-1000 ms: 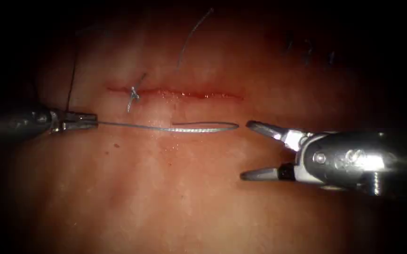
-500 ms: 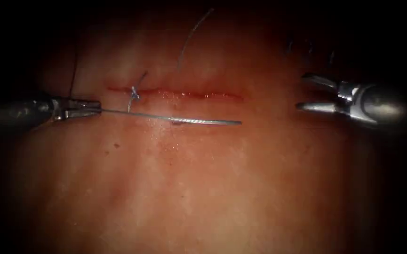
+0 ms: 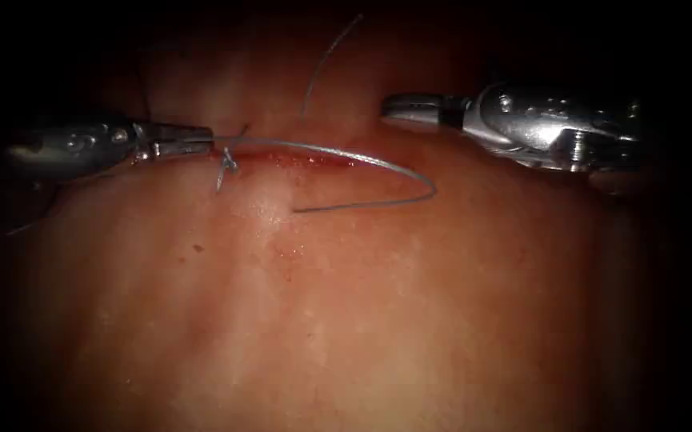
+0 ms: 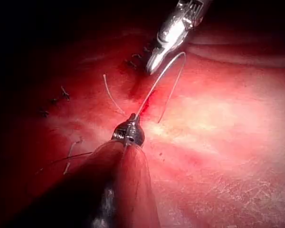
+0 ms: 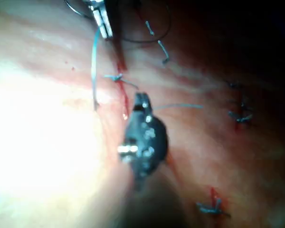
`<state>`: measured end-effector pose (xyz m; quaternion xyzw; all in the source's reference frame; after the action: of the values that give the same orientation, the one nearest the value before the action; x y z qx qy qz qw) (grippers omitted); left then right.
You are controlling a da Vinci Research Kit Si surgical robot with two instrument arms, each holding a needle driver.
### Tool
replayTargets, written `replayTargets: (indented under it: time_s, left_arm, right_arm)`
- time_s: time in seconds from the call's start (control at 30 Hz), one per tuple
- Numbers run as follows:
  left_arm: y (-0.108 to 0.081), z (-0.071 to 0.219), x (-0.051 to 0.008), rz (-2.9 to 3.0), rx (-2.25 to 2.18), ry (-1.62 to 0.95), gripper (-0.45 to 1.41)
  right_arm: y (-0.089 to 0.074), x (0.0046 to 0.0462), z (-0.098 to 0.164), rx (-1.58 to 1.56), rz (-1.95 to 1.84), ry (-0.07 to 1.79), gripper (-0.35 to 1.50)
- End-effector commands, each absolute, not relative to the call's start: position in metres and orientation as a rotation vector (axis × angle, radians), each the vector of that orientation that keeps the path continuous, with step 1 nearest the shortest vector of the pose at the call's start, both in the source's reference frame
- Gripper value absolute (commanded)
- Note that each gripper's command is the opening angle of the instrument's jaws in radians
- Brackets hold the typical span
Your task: Wound Closure
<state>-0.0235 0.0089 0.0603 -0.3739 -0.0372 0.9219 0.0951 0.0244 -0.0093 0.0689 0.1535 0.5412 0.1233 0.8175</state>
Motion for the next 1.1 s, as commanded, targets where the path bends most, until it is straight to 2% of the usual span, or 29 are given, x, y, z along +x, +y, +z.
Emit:
replayTargets:
  time_s: [0.03, 0.8, 1.1]
  left_arm:
    - [0.0096, 0.0611, -0.0242, 2.726, -1.115, -0.110, -0.45]
    - [0.0096, 0.0693, -0.0296, 2.689, -1.110, -0.088, -0.45]
    - [0.0078, 0.0682, -0.0313, 2.694, -1.109, -0.112, -0.45]
  right_arm:
    - [-0.0098, 0.0264, 0.0696, 0.332, 0.245, 1.158, -0.35]
    - [-0.0104, 0.0294, 0.0676, 0.212, 0.298, 1.338, -0.28]
    - [-0.0101, 0.0303, 0.0676, 0.139, 0.374, 1.387, 0.02]
